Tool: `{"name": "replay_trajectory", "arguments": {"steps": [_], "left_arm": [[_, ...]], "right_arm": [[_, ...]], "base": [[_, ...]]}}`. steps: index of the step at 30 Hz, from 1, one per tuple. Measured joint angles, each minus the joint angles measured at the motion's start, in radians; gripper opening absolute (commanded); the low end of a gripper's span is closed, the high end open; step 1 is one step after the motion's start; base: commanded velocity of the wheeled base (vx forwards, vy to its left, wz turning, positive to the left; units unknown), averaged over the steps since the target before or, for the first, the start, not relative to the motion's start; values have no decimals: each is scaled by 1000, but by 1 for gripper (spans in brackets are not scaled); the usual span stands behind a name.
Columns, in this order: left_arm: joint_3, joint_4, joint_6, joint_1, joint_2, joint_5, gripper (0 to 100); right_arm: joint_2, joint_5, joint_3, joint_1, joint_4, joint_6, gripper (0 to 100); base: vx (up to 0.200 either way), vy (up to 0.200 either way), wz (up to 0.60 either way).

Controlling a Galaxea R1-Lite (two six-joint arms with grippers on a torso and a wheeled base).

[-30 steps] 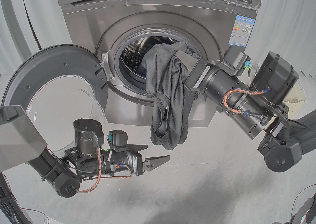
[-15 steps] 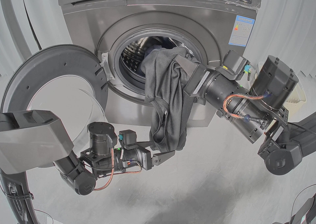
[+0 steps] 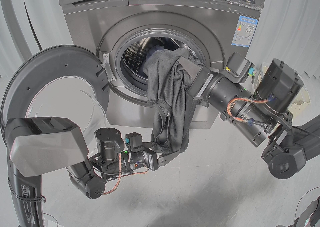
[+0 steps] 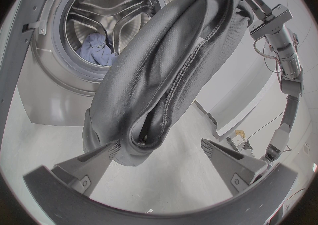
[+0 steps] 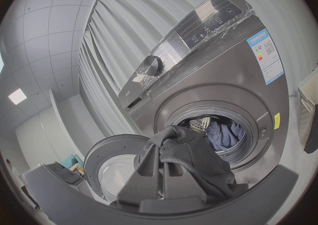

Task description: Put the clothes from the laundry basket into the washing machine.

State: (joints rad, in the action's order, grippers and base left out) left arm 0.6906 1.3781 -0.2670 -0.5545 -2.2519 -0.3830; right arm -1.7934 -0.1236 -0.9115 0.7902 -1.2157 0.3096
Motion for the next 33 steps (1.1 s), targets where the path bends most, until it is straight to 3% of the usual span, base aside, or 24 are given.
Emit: {"name": "replay_trajectory", "arguments": {"steps": [6,7,13,18,27,28,33], "left_arm": [[21,3,-1,-1,-21,26,100],[25,6,-1,-1,-26,31,0],[61,27,-3,-8,-53,50,0],[80,53,-32,-16,-66,58,0],[43,80,-34,-36,-53,61,0],[34,81,-32,-39,-51,61,100],[25,81,-32,-46,-51,61,100]], "right_arm": [[-3,1,3,0,0,-2,0],[-3,0,3,0,-1,-2,0],[-3,1,3,1,0,-2,0],[-3,1,5,1,-1,-1,0],[-4,1,6,-1,0,0,0],[-5,1,6,-1,0,0,0],[-6,1,5,-2,0,-1,0]], "base": [[0,0,0],[0,0,0],[0,0,0],[0,0,0],[0,0,0],[0,0,0],[0,0,0]]}}
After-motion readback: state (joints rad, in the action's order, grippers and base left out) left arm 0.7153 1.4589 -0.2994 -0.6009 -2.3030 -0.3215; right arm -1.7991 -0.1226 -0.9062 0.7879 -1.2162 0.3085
